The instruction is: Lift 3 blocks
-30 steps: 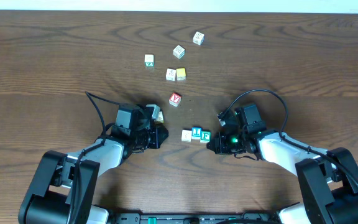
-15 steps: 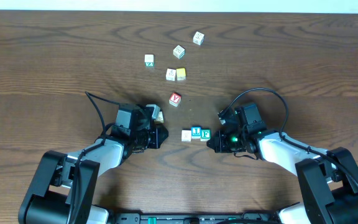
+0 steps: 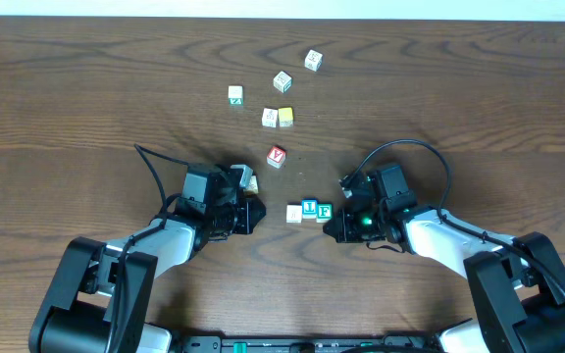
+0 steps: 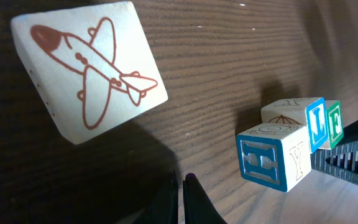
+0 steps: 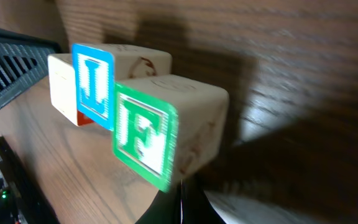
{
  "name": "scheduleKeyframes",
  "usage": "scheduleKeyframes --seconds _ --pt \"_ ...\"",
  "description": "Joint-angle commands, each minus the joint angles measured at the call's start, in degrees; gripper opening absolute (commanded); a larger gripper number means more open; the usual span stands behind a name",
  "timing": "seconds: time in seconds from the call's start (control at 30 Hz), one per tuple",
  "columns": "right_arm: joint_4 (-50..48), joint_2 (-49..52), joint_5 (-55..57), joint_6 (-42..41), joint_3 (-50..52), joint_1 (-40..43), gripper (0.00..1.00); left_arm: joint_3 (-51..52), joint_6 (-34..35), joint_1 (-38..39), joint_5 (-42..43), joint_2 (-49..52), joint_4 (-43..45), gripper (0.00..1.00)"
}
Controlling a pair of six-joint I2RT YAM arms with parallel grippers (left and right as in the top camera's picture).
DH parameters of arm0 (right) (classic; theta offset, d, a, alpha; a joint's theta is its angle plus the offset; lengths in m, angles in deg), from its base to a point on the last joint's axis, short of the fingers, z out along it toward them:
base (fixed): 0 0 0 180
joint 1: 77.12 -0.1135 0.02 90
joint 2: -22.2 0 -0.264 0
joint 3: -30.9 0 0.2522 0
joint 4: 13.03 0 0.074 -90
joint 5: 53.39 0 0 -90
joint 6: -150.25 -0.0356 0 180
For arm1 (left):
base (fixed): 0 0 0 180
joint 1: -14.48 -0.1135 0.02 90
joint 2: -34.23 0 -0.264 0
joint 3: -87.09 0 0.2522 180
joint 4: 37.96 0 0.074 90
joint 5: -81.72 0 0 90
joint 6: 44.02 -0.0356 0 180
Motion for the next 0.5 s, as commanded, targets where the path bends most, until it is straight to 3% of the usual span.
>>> scheduleKeyframes --seconds 0.0,0.47 --pt "-1.57 0.55 0.5 -1.31 0.35 -0.52 0.01 -0.57 -0.09 -0.42 -2.25 0.33 -0.39 0.07" --pt "0.42 0.55 0.61 -1.2 0.35 -1.49 0.01 -0.57 -0.11 -0.42 -2.27 0.33 -0.37 0.07"
